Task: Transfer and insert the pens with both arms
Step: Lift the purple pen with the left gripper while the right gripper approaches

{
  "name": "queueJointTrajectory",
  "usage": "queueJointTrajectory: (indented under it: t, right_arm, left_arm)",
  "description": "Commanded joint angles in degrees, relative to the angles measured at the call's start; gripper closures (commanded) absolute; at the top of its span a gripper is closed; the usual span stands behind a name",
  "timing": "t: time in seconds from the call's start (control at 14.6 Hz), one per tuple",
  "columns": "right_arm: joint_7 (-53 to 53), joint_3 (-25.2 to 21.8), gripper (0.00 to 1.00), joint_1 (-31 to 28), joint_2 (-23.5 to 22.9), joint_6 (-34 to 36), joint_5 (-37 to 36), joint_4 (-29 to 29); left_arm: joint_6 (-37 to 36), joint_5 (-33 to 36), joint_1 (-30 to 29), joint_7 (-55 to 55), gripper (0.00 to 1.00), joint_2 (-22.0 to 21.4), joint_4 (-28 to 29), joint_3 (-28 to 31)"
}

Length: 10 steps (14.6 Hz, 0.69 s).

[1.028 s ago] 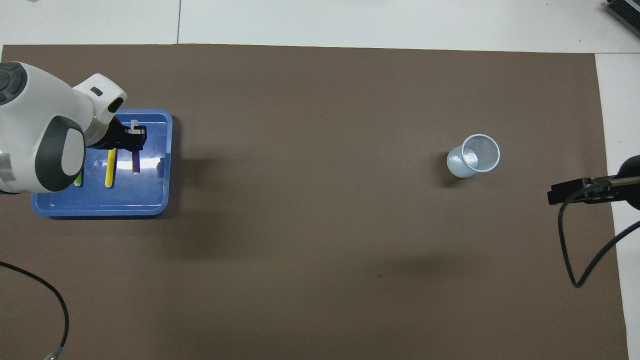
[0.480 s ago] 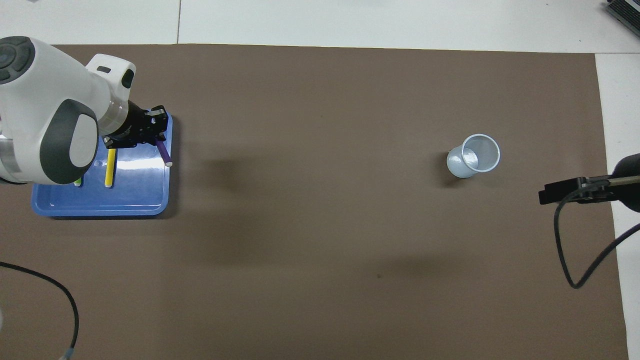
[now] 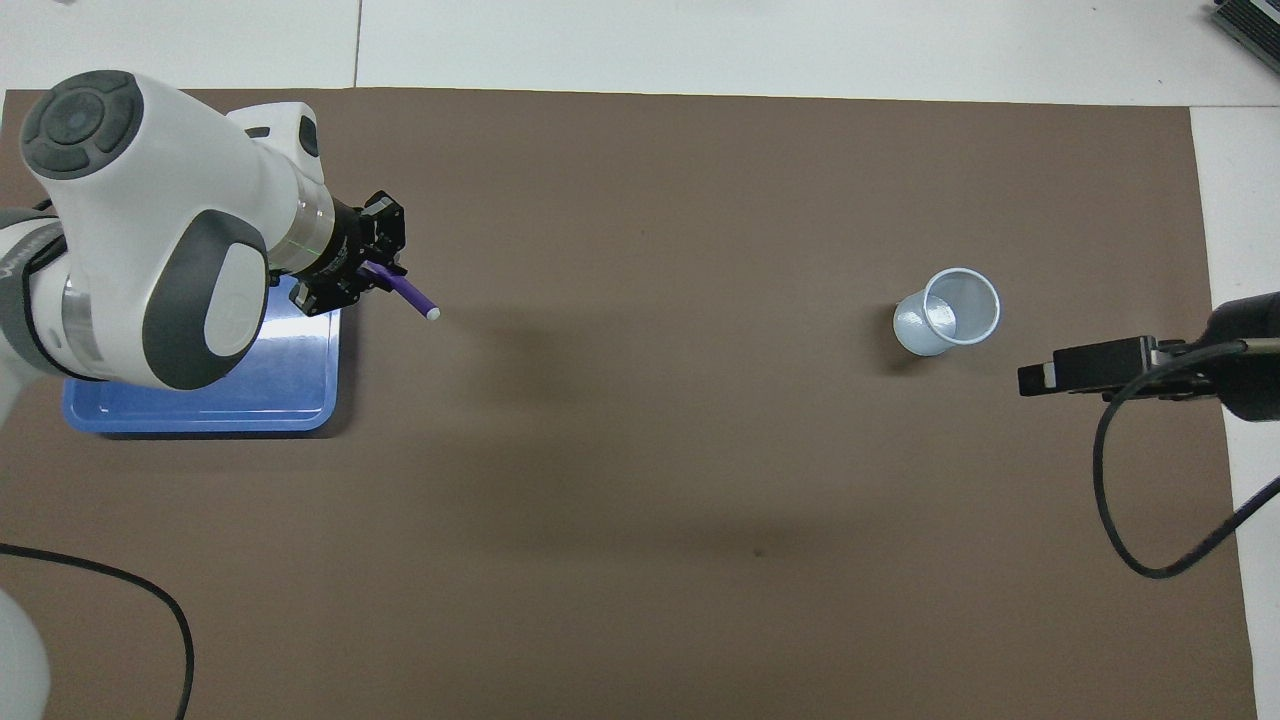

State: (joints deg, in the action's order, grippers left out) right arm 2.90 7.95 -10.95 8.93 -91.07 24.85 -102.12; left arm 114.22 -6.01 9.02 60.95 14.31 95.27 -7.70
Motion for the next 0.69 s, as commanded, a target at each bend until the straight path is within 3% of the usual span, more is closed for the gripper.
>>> queueJointTrajectory:
  t: [0.0, 0.34, 0.55, 0.62]
  right_arm:
    - [1.41, 0.49, 0.00, -0.57, 1.35, -2.34, 5.19, -1.68]
    - [1.14, 0.84, 0.00, 4.52, 0.47, -12.62, 9.50, -4.05]
    - [2.71, 0.84, 0.00, 5.32, -2.42, -16.06, 13.11, -4.14]
    - [6.29, 0.84, 0.00, 5.32, -4.17, -17.63, 17.30, -4.23]
  left_arm:
    - [-0.49, -2.50, 1.35, 7.23, 1.00, -0.25, -1.66, 0.32]
    - [1.96, -4.10, 2.49, 23.30, 1.00, -0.34, -2.37, -0.03]
    - [2.94, -5.85, 2.67, 31.22, 1.00, -0.42, -2.37, -0.74]
    - [3.03, -6.03, 2.93, 33.16, 1.00, -0.51, -2.37, -0.91]
